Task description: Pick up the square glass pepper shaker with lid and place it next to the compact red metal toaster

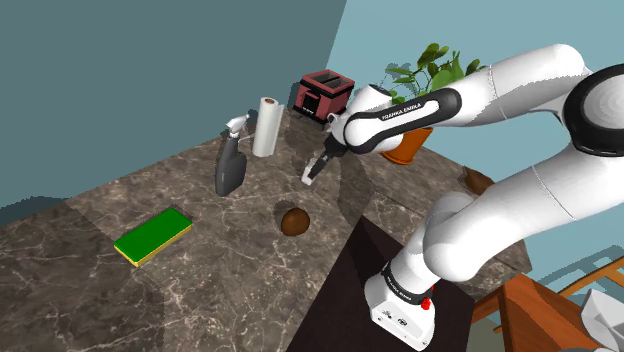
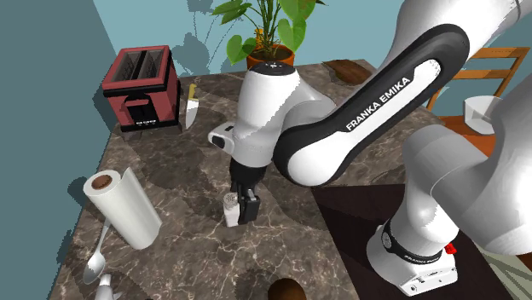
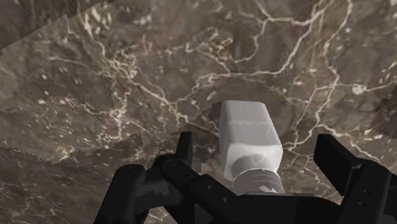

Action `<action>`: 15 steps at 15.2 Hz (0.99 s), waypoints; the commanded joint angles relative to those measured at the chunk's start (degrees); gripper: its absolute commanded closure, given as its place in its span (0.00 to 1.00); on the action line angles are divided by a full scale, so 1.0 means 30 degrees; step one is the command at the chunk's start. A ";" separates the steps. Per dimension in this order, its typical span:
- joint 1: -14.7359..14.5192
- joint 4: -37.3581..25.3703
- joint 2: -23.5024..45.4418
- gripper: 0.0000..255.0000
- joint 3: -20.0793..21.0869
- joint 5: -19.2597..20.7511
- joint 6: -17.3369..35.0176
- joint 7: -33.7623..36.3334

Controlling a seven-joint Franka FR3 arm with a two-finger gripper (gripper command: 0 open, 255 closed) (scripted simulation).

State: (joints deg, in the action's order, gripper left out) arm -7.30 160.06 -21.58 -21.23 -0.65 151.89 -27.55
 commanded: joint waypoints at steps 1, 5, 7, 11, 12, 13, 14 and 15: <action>-0.0257 0.0098 0.0545 0.00 -0.0166 -0.0279 0.0654 -0.0193; -0.0255 0.0098 0.0545 0.00 -0.0164 -0.0280 0.0654 -0.0194; -0.0256 0.0098 0.0546 0.00 -0.0164 -0.0280 0.0654 -0.0194; -0.0254 0.0098 0.0543 1.00 -0.0164 -0.0279 0.0650 -0.0193; -0.0254 0.0098 0.0543 1.00 -0.0164 -0.0279 0.0650 -0.0193; -0.0254 0.0097 0.0543 1.00 -0.0162 -0.0279 0.0649 -0.0192; -0.0255 0.0100 0.0542 1.00 -0.0161 -0.0279 0.0651 -0.0190; -0.0254 0.0101 0.0538 1.00 -0.0156 -0.0277 0.0649 -0.0184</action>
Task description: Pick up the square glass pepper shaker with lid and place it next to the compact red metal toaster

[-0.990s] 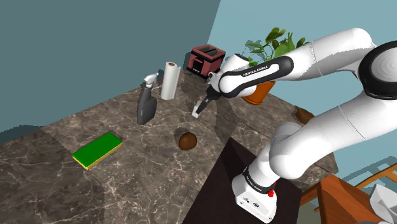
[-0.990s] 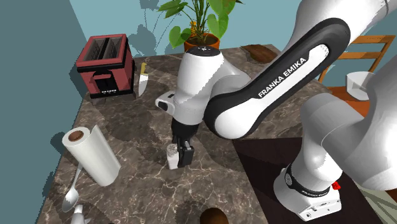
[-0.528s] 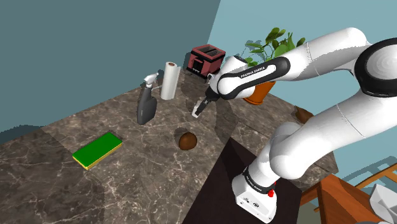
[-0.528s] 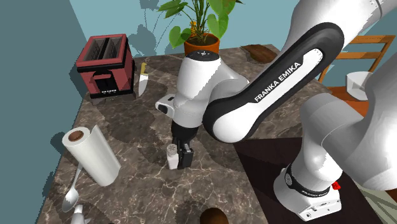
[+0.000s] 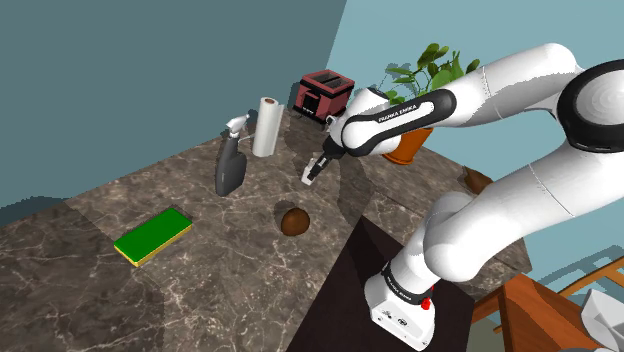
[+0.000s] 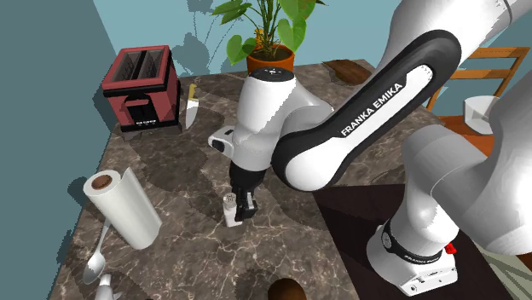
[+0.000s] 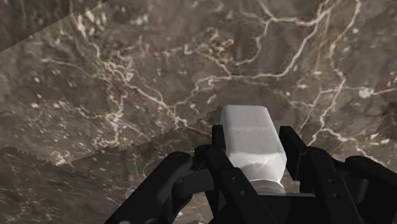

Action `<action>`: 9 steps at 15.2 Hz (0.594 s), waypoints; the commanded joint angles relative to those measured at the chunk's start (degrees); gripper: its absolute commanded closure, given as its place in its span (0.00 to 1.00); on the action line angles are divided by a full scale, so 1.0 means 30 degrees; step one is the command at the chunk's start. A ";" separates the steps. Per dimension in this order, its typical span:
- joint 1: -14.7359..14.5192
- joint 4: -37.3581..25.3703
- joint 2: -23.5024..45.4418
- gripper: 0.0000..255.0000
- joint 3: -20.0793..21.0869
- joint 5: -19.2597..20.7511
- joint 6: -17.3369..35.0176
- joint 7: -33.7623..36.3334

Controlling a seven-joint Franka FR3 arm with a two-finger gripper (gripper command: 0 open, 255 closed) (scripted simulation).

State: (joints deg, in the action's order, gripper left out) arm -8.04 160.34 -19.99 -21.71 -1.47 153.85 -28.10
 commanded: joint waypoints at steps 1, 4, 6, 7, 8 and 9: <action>-0.0003 0.0013 0.0000 1.00 0.0006 0.0002 -0.0007 0.0002; -0.0009 0.0005 0.0015 1.00 -0.0002 -0.0006 -0.0001 -0.0008; 0.0223 -0.0167 -0.0517 1.00 0.0216 0.0274 -0.0695 0.0262; 0.0323 -0.0261 -0.0772 1.00 0.0316 0.0393 -0.1040 0.0382; 0.0415 -0.0360 -0.1019 1.00 0.0411 0.0498 -0.1384 0.0494; 0.0498 -0.0465 -0.1259 1.00 0.0501 0.0593 -0.1725 0.0597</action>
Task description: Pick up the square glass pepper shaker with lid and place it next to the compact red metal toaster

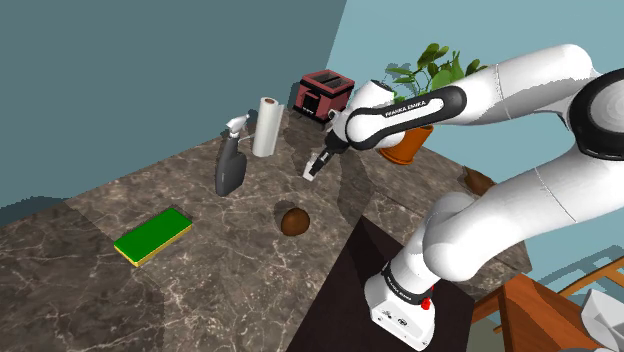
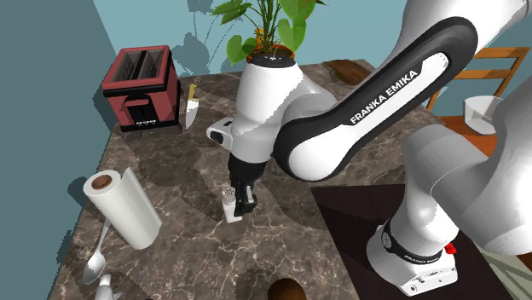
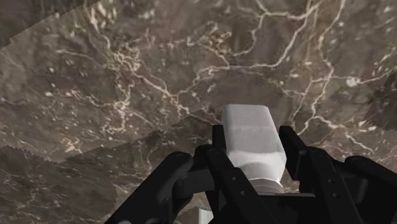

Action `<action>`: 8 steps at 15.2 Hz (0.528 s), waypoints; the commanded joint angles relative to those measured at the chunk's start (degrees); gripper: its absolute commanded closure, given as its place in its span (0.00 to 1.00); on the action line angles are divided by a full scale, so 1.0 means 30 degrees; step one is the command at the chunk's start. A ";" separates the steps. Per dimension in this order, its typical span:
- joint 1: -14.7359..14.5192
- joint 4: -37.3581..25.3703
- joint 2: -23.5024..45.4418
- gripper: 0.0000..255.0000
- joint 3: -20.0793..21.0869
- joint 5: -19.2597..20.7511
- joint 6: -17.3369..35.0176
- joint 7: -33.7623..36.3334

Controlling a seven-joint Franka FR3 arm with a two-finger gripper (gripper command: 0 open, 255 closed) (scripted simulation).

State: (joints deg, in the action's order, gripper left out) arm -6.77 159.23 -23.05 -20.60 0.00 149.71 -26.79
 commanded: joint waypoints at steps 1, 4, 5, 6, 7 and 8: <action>0.0150 -0.0205 -0.0472 1.00 0.0216 0.0185 -0.0682 0.0255; 0.0338 -0.0563 -0.1125 1.00 0.0451 0.0390 -0.1686 0.0511; 0.0389 -0.0692 -0.1329 1.00 0.0523 0.0445 -0.2015 0.0586; 0.0436 -0.0826 -0.1525 1.00 0.0592 0.0493 -0.2343 0.0657; 0.0478 -0.0965 -0.1713 1.00 0.0659 0.0536 -0.2667 0.0725; 0.0516 -0.1108 -0.1895 1.00 0.0722 0.0575 -0.2989 0.0789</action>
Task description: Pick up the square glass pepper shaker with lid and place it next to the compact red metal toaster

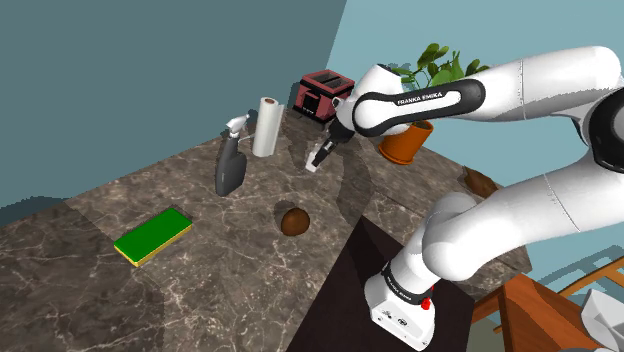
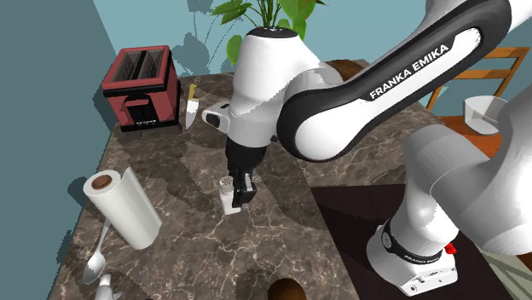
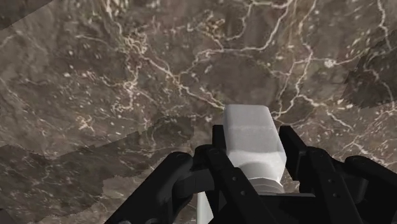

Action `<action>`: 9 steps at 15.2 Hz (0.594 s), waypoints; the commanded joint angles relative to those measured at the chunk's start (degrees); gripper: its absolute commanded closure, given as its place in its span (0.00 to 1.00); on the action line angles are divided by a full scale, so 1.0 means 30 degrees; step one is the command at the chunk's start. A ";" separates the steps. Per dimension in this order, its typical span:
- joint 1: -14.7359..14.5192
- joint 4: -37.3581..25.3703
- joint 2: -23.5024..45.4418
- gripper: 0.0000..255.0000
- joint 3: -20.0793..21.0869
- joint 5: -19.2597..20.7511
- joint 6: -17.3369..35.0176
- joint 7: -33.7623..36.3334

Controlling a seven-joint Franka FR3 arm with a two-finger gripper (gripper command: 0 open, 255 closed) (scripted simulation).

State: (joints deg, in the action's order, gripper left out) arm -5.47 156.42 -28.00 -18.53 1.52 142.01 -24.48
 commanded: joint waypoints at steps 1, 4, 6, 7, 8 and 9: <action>0.0117 -0.0320 -0.0418 1.00 0.0093 0.0104 -0.0744 0.0081; 0.0200 -0.0788 -0.0898 1.00 0.0266 0.0182 -0.1686 0.0246; 0.0241 -0.1120 -0.1184 1.00 0.0373 0.0218 -0.2301 0.0345; 0.0258 -0.1293 -0.1317 1.00 0.0424 0.0232 -0.2604 0.0391; 0.0273 -0.1469 -0.1443 1.00 0.0474 0.0244 -0.2905 0.0435; 0.0286 -0.1649 -0.1563 1.00 0.0522 0.0253 -0.3203 0.0477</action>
State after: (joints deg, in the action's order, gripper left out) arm -4.67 151.87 -32.31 -17.10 2.23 133.21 -23.18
